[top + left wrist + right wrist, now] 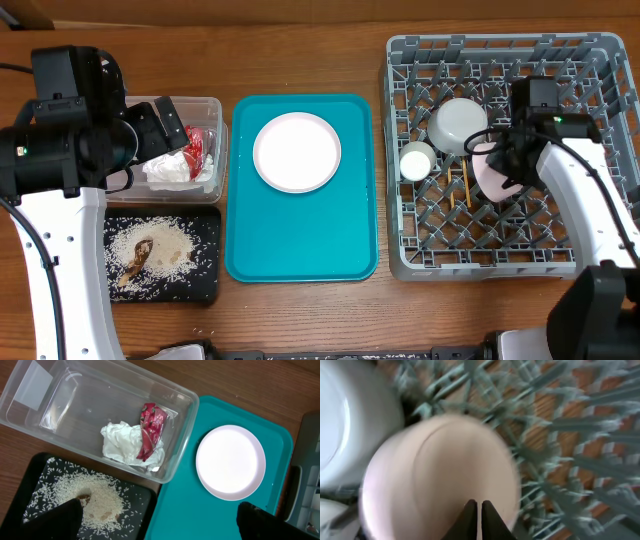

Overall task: Sort waste into correct bins and load items into the dishwasher
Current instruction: 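Open right gripper, release pink bowl, and raise gripper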

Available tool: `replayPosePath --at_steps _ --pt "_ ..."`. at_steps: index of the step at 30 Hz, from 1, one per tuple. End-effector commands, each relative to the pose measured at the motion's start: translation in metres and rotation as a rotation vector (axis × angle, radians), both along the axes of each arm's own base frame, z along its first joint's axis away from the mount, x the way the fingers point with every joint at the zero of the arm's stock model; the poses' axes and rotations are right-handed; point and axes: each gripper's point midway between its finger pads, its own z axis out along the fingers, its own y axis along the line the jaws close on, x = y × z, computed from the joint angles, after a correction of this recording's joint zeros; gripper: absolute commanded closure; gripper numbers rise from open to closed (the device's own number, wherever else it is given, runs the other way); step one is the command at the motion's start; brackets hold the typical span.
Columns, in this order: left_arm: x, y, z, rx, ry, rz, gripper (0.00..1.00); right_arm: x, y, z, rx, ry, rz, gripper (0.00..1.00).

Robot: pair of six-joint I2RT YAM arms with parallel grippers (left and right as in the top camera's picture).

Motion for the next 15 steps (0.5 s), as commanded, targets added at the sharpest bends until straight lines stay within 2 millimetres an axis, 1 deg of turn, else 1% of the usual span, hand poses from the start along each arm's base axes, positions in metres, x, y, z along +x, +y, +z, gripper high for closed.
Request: replayPosePath --at_steps 1,3,6,10,12,14,15 --pt "0.002 0.003 0.002 0.008 -0.004 0.005 0.0 0.001 0.05 -0.011 0.258 0.026 0.187 0.93" --pt "0.002 0.003 0.002 0.008 -0.004 0.005 0.0 -0.003 0.06 -0.011 0.311 0.036 0.223 0.93" --pt "0.002 0.003 0.002 0.008 -0.004 0.005 0.0 -0.008 0.061 -0.012 0.318 0.056 0.224 0.92" --pt "0.002 0.003 0.002 0.008 -0.004 0.005 0.0 -0.005 0.061 -0.01 0.317 0.043 0.225 0.92" --pt "0.002 0.003 0.002 0.008 -0.004 0.005 0.0 0.0 0.065 -0.006 0.339 0.023 0.237 0.93" --pt "0.002 0.003 0.002 0.008 -0.004 0.005 0.0 0.006 0.086 0.007 0.443 -0.015 0.322 0.93" --pt "0.002 0.003 0.002 0.008 -0.004 0.005 0.0 0.009 0.102 0.017 0.531 -0.049 0.379 0.93"
